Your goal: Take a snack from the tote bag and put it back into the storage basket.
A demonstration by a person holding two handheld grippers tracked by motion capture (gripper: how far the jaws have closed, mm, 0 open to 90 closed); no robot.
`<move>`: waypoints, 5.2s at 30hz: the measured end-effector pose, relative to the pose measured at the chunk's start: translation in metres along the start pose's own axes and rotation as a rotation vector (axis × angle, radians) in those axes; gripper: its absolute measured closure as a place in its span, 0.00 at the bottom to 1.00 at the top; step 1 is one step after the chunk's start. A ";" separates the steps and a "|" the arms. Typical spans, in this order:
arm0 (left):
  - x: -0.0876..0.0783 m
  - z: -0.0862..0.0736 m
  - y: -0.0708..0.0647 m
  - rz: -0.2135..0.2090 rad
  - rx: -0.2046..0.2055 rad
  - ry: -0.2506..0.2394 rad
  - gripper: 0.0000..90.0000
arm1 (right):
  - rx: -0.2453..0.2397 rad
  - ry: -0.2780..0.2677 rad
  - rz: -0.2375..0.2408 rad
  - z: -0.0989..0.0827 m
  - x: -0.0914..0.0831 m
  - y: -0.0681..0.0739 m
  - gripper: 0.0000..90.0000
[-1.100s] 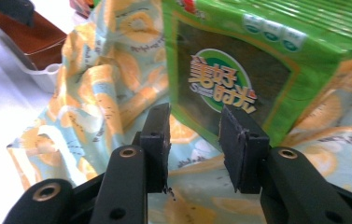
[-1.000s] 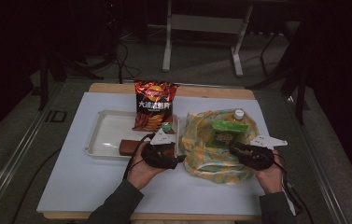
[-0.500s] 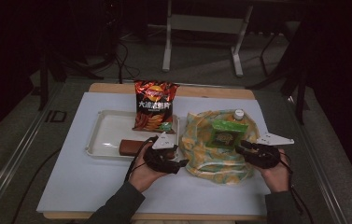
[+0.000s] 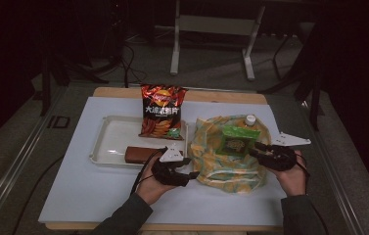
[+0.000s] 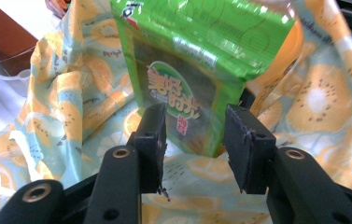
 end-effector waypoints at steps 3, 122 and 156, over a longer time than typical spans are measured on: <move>0.000 -0.002 0.000 0.000 -0.001 0.002 0.47 | -0.005 0.000 -0.002 0.003 -0.001 -0.001 0.66; 0.036 -0.038 -0.001 0.062 0.086 -0.012 0.66 | -0.284 -0.067 0.231 0.093 -0.028 0.028 1.00; 0.036 -0.038 -0.001 0.055 0.086 -0.013 0.65 | -0.339 -0.154 0.369 0.124 -0.035 0.069 1.00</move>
Point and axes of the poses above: each handheld gripper's, and its own axes: x roughly forward along the jaws, z roughly out of its top, y roughly to its left, the point moved 6 cm from there along x, roughly forward along the jaws, and after that the axes turned 4 degrees about x, right-handed, at the moved point
